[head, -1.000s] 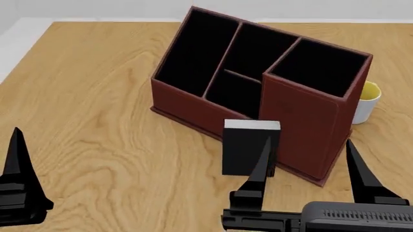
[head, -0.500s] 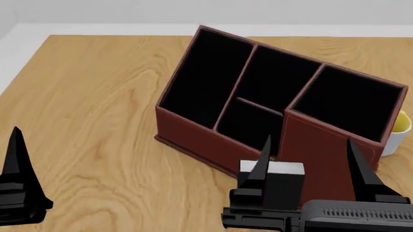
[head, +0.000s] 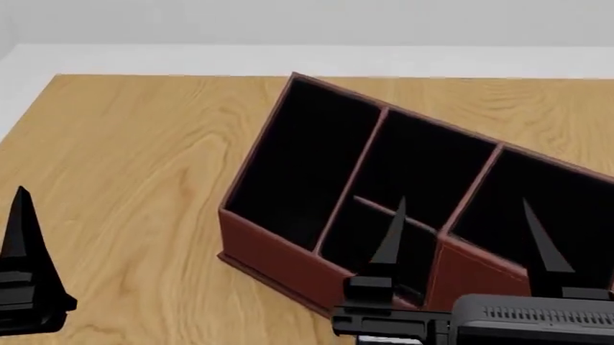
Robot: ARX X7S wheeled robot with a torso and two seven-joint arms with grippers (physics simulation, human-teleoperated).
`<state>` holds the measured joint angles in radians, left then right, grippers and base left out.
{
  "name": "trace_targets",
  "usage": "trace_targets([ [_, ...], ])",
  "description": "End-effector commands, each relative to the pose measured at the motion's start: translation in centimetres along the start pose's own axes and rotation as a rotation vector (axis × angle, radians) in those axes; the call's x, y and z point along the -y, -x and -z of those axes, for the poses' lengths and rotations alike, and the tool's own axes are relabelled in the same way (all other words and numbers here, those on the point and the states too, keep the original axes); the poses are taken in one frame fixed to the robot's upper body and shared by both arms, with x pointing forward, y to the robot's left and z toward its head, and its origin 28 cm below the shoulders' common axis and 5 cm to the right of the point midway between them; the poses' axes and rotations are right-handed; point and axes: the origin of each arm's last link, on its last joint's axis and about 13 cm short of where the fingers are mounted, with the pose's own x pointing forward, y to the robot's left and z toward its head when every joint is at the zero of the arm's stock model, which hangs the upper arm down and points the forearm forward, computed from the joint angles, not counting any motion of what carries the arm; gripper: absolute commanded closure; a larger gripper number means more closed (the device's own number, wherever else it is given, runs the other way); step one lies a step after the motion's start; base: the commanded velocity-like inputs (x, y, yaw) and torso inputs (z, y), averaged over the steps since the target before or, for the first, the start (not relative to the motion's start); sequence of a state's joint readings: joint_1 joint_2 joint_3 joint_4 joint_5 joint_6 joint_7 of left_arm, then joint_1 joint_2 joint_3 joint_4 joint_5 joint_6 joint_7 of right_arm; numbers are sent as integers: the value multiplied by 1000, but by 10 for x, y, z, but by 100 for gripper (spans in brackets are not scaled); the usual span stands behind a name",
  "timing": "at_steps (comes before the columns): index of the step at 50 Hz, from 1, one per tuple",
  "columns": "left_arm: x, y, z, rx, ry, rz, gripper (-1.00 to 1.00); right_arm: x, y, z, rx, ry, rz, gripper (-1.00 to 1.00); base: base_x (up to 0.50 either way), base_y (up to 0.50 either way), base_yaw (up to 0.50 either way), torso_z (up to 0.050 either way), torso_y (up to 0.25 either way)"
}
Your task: Pick up the book and place it in the front compartment of the caddy.
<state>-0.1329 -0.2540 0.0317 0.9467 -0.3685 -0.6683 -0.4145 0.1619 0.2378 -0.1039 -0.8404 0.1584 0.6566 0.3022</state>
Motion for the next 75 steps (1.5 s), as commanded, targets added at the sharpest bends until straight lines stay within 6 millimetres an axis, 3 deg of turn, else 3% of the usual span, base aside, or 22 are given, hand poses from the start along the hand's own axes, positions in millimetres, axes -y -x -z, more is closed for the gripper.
trace_targets([
  [1, 0, 0, 0, 1, 0, 1, -100, 0, 0, 1, -1, 2, -1, -100, 344, 0, 0, 0, 0],
  [23, 0, 1, 0, 3, 3, -2, -100, 0, 2, 1, 4, 4, 2, -100, 343, 0, 0, 0, 1],
  [34, 1, -1, 1, 2, 3, -2, -100, 0, 0, -5, 1, 14, -11, -100, -3, 0, 0, 0, 1],
  [39, 0, -2, -1, 3, 6, 1, -100, 5, -5, -25, 1, -10, -58, -100, 0, 0, 0, 0, 0],
  [44, -1, -1, -4, 9, 7, -3, -100, 14, -11, -43, -46, 92, -107, -100, 0, 0, 0, 0, 0],
  [56, -4, 2, -9, 26, 12, -11, -100, 33, -23, -123, -139, 203, -340, -100, 0, 0, 0, 0, 0],
  [64, -5, -1, -11, 37, 19, -8, -100, 37, -34, -156, -245, 266, -474, -100, 0, 0, 0, 0, 0],
  [67, -6, -1, -13, 43, 19, -11, -100, 27, -49, -160, -325, 336, -565, -100, 0, 0, 0, 0, 0],
  [70, -7, -1, -14, 50, 21, -16, -100, 27, -62, -180, -392, 379, -637, -100, 0, 0, 0, 0, 0],
  [72, -7, -2, -15, 60, 28, -14, -100, 29, -74, -202, -527, 544, -765, -100, 0, 0, 0, 0, 0],
  [75, -7, -2, -16, 66, 31, -13, -100, 28, -82, -205, -592, 626, -806, -100, 0, 0, 0, 0, 0],
])
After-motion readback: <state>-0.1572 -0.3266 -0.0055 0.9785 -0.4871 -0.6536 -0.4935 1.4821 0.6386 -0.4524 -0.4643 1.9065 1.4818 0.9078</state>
